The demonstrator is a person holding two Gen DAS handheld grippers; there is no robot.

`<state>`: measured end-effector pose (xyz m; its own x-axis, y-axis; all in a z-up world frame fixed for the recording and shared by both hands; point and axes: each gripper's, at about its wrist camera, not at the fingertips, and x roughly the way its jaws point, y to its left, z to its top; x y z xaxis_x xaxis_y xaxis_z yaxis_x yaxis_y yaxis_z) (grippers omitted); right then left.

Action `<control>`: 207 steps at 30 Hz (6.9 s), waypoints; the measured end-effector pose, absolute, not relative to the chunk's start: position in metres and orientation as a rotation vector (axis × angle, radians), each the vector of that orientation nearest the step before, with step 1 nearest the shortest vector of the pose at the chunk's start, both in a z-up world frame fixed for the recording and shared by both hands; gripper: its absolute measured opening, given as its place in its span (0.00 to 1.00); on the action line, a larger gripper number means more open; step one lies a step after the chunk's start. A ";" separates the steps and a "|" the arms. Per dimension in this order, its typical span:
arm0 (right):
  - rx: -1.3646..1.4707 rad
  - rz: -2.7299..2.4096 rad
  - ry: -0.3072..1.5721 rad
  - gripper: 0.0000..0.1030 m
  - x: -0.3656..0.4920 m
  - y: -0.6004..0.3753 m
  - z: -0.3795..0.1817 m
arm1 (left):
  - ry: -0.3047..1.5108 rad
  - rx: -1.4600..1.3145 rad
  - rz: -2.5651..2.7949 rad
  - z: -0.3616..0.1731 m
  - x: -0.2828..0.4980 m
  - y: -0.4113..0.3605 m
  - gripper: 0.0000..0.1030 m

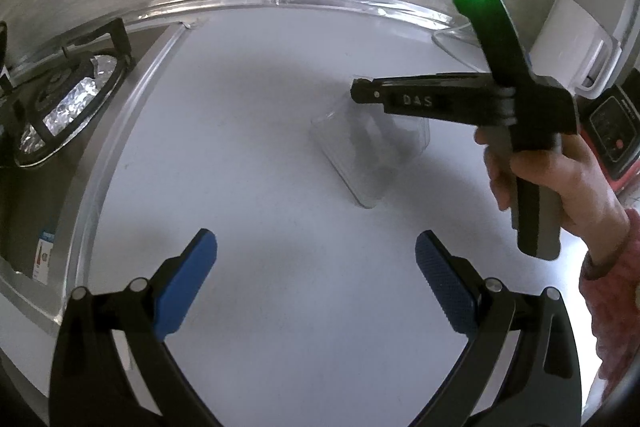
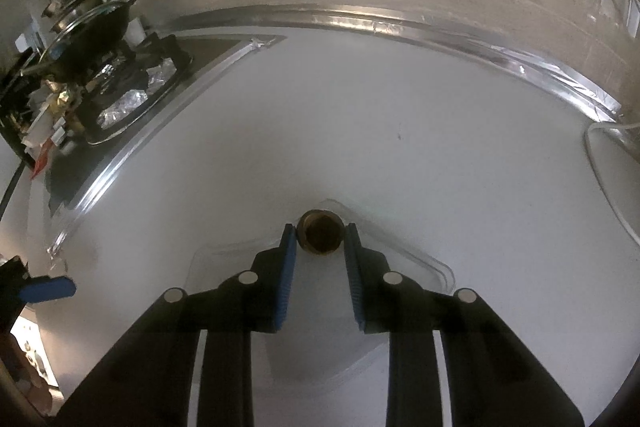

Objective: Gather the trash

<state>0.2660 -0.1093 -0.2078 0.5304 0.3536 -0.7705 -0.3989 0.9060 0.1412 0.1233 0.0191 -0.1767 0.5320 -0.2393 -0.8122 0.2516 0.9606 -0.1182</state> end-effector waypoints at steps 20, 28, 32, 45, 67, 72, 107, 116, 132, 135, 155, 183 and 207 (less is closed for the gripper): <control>0.039 0.426 0.891 0.24 0.201 -0.190 -0.173 | 0.890 0.415 -0.715 -0.201 0.210 -0.045 0.92; 0.077 0.415 0.889 0.24 0.193 -0.206 -0.172 | 0.842 0.639 -0.835 -0.202 0.213 -0.063 0.93; 0.095 0.414 0.892 0.24 0.193 -0.210 -0.173 | 0.813 0.716 -0.892 -0.199 0.213 -0.069 0.91; 0.127 0.409 0.909 0.24 0.192 -0.219 -0.184 | 0.886 0.689 -1.048 -0.203 0.240 -0.069 0.90; 0.195 0.450 0.900 0.24 0.169 -0.218 -0.180 | 0.901 0.491 -0.831 -0.192 0.178 -0.021 0.79; 0.193 0.503 0.915 0.24 0.147 -0.195 -0.173 | 0.885 0.416 -0.751 -0.174 0.124 0.009 0.79; -0.085 0.967 1.170 0.24 -0.069 0.036 -0.191 | 1.146 0.046 -0.192 -0.257 -0.152 0.173 0.79; -0.126 0.959 1.185 0.24 -0.067 0.045 -0.199 | 1.191 -0.015 -0.131 -0.267 -0.151 0.185 0.85; -0.340 0.954 1.278 0.68 -0.079 0.090 -0.275 | 1.129 -0.049 0.116 -0.220 -0.170 0.236 0.92; -0.330 0.926 1.296 0.71 -0.078 0.086 -0.277 | 1.135 -0.059 0.119 -0.222 -0.168 0.232 0.92; 0.004 0.276 0.921 0.98 0.010 -0.122 -0.092 | 0.746 0.081 -0.039 -0.047 -0.027 0.067 0.92; -0.085 0.107 0.638 0.98 0.031 -0.197 0.004 | 0.641 0.005 0.028 0.029 0.032 -0.022 0.92; -0.029 0.171 0.653 0.98 0.030 -0.186 0.008 | 0.621 0.015 0.069 0.032 0.022 -0.009 0.92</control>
